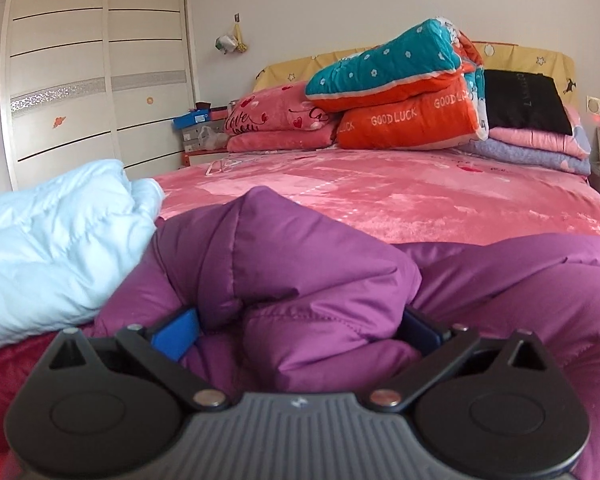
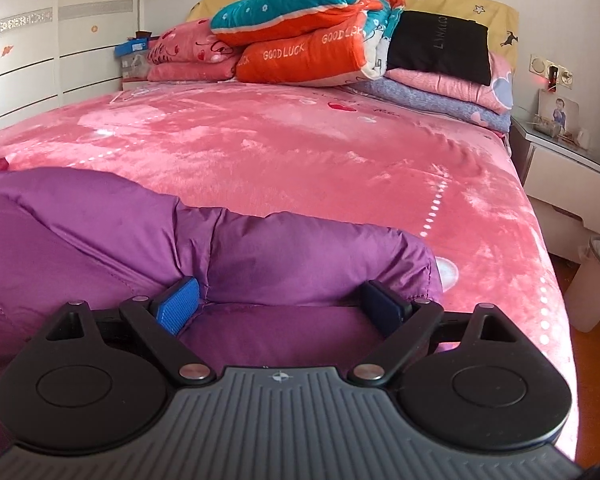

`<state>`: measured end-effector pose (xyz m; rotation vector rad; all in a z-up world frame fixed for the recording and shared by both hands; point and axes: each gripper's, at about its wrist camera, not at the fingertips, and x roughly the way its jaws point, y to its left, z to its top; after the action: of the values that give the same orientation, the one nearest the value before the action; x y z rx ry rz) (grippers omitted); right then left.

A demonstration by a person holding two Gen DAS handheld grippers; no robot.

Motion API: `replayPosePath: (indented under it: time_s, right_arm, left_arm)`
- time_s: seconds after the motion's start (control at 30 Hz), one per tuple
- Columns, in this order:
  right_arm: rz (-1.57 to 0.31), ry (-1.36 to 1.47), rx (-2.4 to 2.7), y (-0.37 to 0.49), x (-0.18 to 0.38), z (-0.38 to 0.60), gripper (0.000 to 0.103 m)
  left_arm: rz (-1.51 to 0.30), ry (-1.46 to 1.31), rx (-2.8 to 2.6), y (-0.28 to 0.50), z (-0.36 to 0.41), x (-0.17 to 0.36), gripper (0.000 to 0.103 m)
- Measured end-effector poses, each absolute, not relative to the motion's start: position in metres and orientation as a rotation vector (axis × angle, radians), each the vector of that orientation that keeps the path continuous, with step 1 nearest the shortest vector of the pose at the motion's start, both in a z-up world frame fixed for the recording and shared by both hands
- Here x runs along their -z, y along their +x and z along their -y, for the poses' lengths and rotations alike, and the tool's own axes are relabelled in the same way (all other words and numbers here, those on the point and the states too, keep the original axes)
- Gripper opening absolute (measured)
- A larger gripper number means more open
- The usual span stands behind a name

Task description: Fold large clothes

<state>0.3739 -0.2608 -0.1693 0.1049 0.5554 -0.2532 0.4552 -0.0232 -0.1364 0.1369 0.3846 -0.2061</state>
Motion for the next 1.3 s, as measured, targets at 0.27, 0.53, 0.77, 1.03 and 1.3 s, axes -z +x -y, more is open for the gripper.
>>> replayPosePath:
  time_s: [0.27, 0.53, 0.77, 1.03, 1.3]
  right_arm:
    - [-0.539, 0.135, 0.254, 0.386, 0.184, 0.266, 0.103]
    - [-0.549, 0.172, 0.232, 0.384, 0.180, 0.274, 0.103]
    - [-0.569, 0.204, 0.291, 0.383, 0.155, 0.279, 0.103]
    - [-0.495, 0.050, 0.263, 0.385, 0.144, 0.235, 0.103]
    - [-0.517, 0.105, 0.359, 0.394, 0.171, 0.254, 0.103]
  left_arm:
    - [-0.366, 0.144, 0.195, 0.457, 0.029, 0.146, 0.103]
    - [-0.393, 0.127, 0.219, 0.443, 0.020, 0.116, 0.099]
    - [-0.277, 0.015, 0.230, 0.453, 0.005, 0.073, 0.099]
    - [-0.281, -0.150, 0.129, 0.499, 0.014, 0.095, 0.098]
    - [-0.374, -0.049, 0.081, 0.532, 0.037, 0.125, 0.100]
